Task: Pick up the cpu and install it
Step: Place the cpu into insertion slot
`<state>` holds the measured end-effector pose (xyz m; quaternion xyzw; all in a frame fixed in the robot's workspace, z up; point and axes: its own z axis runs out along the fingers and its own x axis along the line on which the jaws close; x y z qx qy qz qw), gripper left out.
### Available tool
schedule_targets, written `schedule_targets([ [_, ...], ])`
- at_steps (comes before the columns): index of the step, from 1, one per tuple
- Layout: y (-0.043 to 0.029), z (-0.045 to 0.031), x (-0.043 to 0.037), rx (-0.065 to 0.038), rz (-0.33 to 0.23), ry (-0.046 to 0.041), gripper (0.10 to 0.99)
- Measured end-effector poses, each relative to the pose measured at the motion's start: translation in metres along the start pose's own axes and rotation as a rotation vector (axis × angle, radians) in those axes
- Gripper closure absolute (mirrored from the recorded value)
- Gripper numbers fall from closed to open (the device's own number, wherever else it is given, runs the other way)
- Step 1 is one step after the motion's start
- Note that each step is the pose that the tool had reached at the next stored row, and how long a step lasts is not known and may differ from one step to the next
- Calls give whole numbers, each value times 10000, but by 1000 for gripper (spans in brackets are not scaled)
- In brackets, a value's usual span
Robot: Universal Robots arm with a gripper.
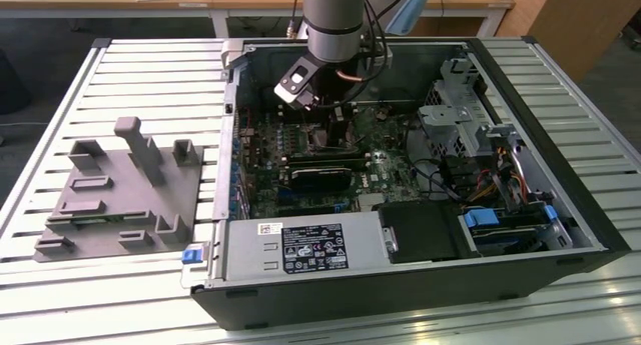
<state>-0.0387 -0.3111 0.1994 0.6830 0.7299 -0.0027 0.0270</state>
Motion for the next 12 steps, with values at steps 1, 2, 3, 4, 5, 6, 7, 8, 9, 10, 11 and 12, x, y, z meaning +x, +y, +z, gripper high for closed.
schedule_targets([
  [1,0,2,-1,-1,1,2,529],
  [2,0,3,-2,-1,2,2,529],
  [3,0,4,-4,-1,2,2,529],
  [4,0,5,-4,-1,1,1,529],
  [5,-1,6,-5,1,1,-1,529],
  [6,-1,7,-5,1,0,-1,529],
  [7,-1,9,-5,0,1,0,529],
  [8,-1,12,-5,0,1,1,529],
  [9,-1,14,-5,-1,1,1,529],
  [10,-1,17,-5,0,1,0,529],
  [11,-1,20,-4,-1,1,1,529],
  [12,-1,22,-4,0,1,0,529],
])
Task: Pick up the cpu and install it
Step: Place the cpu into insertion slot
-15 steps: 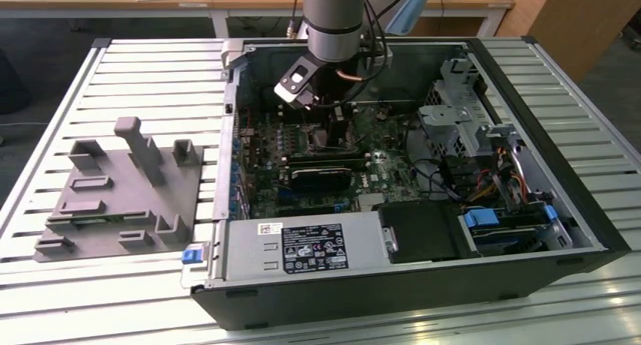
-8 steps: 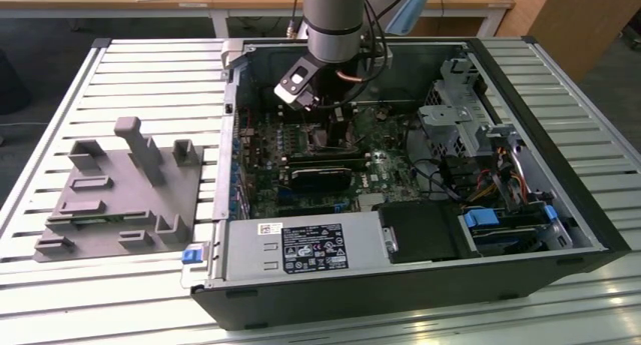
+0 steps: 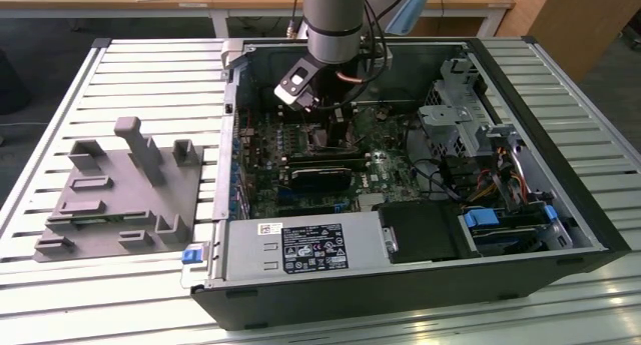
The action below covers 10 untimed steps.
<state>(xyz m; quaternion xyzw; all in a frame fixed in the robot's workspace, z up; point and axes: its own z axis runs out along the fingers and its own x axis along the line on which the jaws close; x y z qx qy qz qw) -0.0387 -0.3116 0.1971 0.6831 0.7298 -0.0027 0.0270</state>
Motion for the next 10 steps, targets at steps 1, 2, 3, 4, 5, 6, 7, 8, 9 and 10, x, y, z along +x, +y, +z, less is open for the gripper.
schedule_targets([
  [1,0,2,0,1,0,-1,529],
  [2,0,4,0,1,0,-1,529],
  [3,0,4,0,1,0,-2,529],
  [4,0,5,0,1,0,-2,529],
  [5,0,5,0,1,0,-1,529],
  [6,-1,5,0,4,-1,-2,529],
  [7,-1,4,0,5,0,-2,541],
  [8,0,4,0,1,0,-1,584],
  [9,0,3,0,0,1,0,584],
  [10,0,3,1,-1,0,1,588],
])
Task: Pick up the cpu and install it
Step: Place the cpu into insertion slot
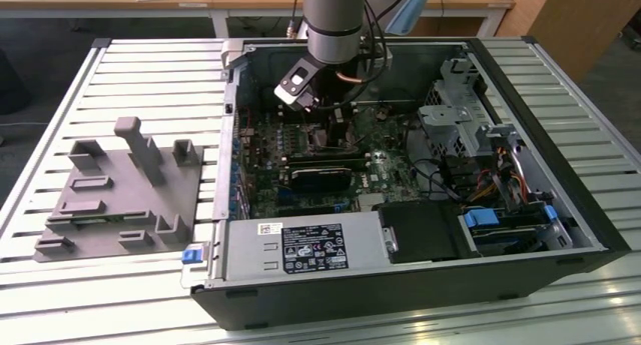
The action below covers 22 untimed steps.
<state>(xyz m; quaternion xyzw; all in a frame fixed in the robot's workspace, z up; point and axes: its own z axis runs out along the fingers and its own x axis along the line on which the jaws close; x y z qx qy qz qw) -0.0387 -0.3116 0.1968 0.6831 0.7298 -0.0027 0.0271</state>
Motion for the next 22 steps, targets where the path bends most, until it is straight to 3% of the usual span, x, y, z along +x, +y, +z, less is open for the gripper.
schedule_targets([
  [11,7,-7,104,1,4,0,588],
  [22,8,-52,103,1,20,0,573],
])
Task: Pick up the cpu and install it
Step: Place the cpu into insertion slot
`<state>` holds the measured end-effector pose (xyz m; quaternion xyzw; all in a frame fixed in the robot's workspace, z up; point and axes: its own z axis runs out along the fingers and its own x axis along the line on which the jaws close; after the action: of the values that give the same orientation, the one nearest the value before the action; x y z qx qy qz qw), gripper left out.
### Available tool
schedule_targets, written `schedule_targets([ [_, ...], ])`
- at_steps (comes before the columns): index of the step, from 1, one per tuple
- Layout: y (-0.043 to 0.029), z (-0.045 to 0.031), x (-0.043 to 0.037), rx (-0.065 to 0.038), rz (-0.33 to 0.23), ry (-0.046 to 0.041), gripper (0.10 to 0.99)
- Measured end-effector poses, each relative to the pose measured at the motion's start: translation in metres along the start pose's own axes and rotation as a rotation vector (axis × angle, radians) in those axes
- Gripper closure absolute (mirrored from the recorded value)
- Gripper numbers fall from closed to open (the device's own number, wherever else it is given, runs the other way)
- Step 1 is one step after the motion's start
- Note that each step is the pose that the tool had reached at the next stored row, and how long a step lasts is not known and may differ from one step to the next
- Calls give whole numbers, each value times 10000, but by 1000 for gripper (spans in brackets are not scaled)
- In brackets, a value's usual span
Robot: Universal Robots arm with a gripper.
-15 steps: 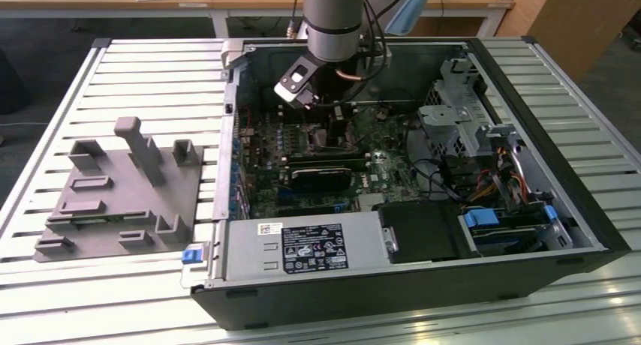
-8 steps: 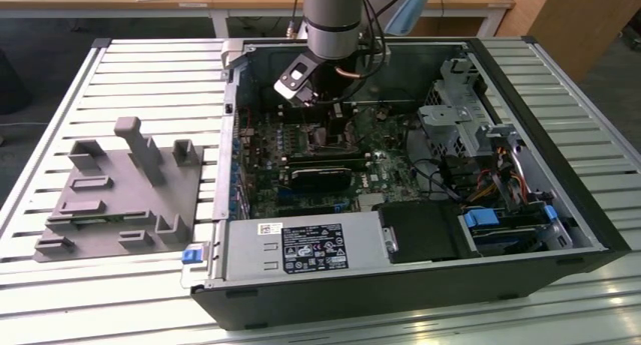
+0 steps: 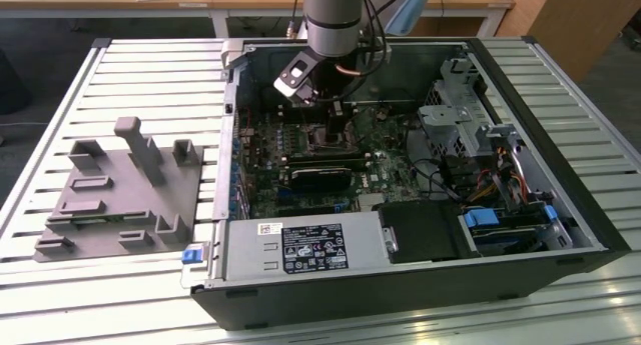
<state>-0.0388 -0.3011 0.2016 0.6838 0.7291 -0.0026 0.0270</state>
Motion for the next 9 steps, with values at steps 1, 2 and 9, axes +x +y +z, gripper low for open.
schedule_targets([
  [1,-1,0,-7,1,-3,-1,573],
  [2,-2,0,-15,1,-10,-2,514],
  [9,-5,30,-44,-1,-58,0,514],
])
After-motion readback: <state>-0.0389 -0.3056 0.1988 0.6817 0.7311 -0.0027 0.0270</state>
